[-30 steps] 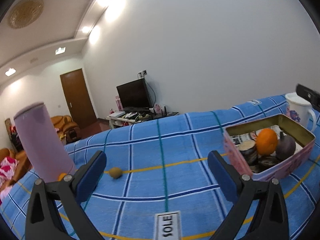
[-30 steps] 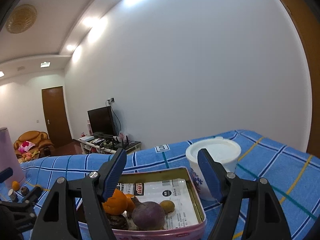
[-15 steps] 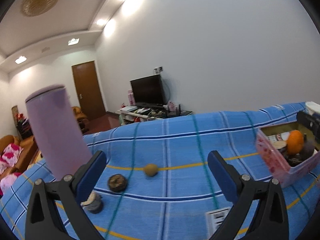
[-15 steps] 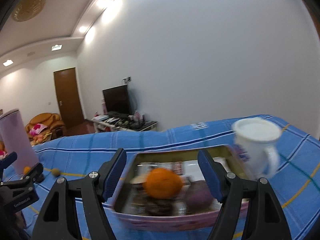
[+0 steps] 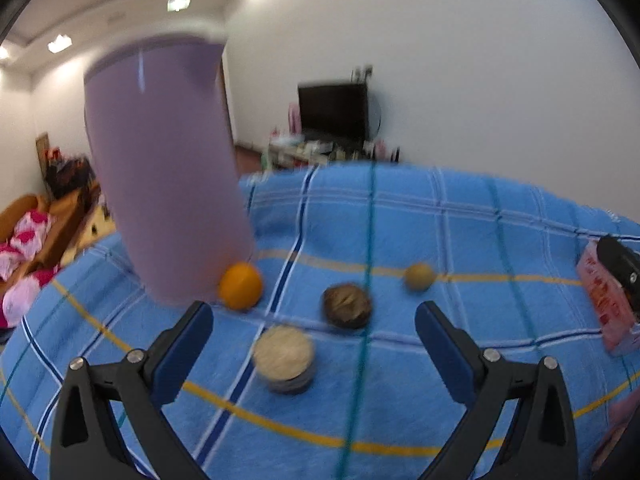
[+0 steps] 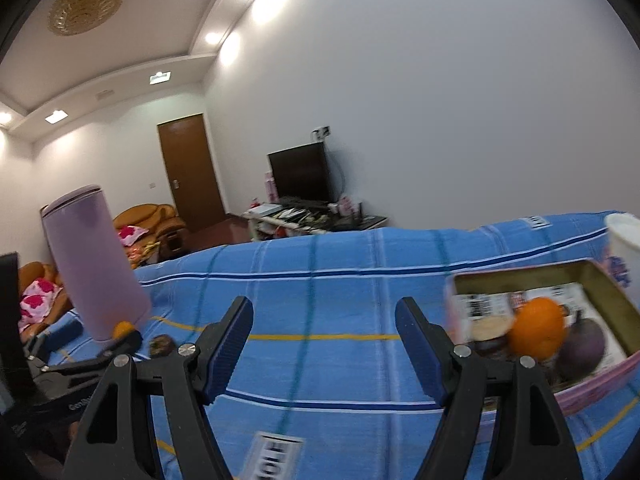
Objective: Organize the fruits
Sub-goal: 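Grasp the cut pale cylinder with the left tool while the right grasps the olive-brown fruit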
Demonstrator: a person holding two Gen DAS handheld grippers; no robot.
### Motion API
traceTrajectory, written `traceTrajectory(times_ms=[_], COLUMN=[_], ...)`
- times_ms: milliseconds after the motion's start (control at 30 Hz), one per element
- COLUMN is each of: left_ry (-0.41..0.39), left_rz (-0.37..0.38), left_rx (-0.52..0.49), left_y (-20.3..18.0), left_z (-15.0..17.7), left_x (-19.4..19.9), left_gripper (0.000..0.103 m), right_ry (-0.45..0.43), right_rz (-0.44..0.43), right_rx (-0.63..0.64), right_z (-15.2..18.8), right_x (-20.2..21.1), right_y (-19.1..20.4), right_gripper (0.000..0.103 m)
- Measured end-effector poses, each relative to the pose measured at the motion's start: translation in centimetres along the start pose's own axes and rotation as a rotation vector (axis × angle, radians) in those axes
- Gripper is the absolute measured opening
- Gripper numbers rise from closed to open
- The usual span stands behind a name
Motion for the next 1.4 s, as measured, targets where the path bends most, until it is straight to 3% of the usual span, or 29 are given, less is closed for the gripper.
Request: traceTrajectory(times_ms=[100, 233, 267, 333, 433, 500, 600, 667, 833, 933, 1033, 1167, 1400], left_ry=[0.074, 0.11, 0.12, 0.153, 0.218, 0.214, 0.211, 0.2, 0.158, 0.088, 0.019, -0.021, -0.14], left_rz=[0.005, -0.012, -0.006, 0.019, 0.085, 0.1, 0.148, 0.14, 0.115, 0.074, 0.029, 0.04, 0.051], left_rx=[0.053, 0.078, 0.083, 0.112, 0.181, 0.192, 0.192, 0.181, 0.198, 0.215, 0.209, 0.206, 0.103], left_y=[1.4, 2.6, 2.7, 3.1, 3.4, 3.5, 2.9, 2.9, 4.1, 5.5, 6.4, 6.3, 3.6], left_z=[0.9, 1.6, 1.8, 2.3, 3.5, 3.5, 3.4, 3.3, 2.1, 0.8, -0.3, -1.0, -2.3], left_x=[-1.2, -1.8, -2.0, -2.5, -3.6, -3.7, -3.8, -3.6, -3.1, -2.1, -1.2, -0.8, 0.9], left_gripper=[0.103, 0.099, 0.095, 0.073, 0.062, 0.058, 0.04, 0.039, 0.039, 0.039, 0.039, 0.039, 0.039], right_ry=[0.041, 0.133, 0.179, 0.23, 0.306, 0.338, 0.399, 0.444, 0.513, 0.508, 0.509, 0.489, 0.3], right_rz=[-0.007, -0.046, -0.067, -0.099, -0.141, -0.158, -0.158, -0.166, -0.163, -0.135, -0.143, -0.165, -0.212], right_rx=[0.041, 0.149, 0.187, 0.213, 0.224, 0.224, 0.229, 0.244, 0.299, 0.328, 0.336, 0.273, 0.205], right_z=[0.7, 2.1, 2.6, 3.2, 4.0, 4.1, 4.5, 5.2, 7.1, 7.2, 7.1, 6.7, 4.4], right_x=[-1.2, -3.2, -4.2, -5.6, -7.5, -8.8, -10.9, -12.1, -14.1, -14.4, -14.1, -12.5, -6.6], right_y=[2.2, 6.1, 7.2, 8.5, 10.1, 10.9, 11.6, 12.2, 13.8, 13.9, 14.1, 12.5, 9.7], right_gripper=[0.075, 0.075, 0.075, 0.075, 0.075, 0.075, 0.071, 0.056, 0.051, 0.033, 0.032, 0.032, 0.032])
Point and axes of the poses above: each gripper's, at about its wrist camera, not at the fingertips, and x roughly against the way its jaws point, y to its left, z to its underside, the point moved 10 cm from there along -x, roughly the way its jaws point, and after that the axes turned 5 degrees about z, right-handed, at the moved point
